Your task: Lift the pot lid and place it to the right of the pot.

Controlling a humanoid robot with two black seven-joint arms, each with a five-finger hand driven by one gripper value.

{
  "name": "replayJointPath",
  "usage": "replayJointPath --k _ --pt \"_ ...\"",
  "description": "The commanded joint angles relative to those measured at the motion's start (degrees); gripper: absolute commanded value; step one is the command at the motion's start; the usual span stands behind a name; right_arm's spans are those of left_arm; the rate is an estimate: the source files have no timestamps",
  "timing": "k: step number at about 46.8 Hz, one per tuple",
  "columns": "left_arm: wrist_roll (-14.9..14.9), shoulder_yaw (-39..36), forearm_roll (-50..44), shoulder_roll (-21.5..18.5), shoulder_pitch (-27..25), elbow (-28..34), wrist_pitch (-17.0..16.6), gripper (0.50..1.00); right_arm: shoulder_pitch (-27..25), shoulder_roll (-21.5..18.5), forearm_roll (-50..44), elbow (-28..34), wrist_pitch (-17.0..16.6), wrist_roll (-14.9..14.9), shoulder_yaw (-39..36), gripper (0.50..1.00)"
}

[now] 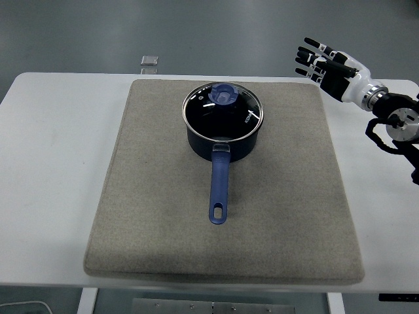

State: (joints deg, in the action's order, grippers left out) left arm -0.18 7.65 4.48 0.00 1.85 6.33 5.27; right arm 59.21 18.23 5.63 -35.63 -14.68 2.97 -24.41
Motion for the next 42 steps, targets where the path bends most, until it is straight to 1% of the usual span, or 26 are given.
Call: replayJointPath --k 1,28,33,42 --pt "0.00 0.08 0.00 0.00 -0.01 -0.09 -0.08 1.000 0.12 0.05 -0.01 -0.05 0.00 0.02 -0.03 0.915" --pt "0.00 0.08 0.00 0.00 -0.36 -0.53 -0.17 1.000 0.65 0.23 -1.15 -0.05 0.00 0.10 0.32 0.915" --pt "0.00 0.00 0.00 0.00 -0.36 -0.53 -0.17 1.000 1.61 0.05 -1.76 -0.14 0.00 0.19 0.32 0.915" --pt "0.00 0.00 0.00 0.00 -0.36 -0.53 -0.17 1.000 3.63 -0.21 -5.54 -0.14 0.00 0.19 0.94 0.915"
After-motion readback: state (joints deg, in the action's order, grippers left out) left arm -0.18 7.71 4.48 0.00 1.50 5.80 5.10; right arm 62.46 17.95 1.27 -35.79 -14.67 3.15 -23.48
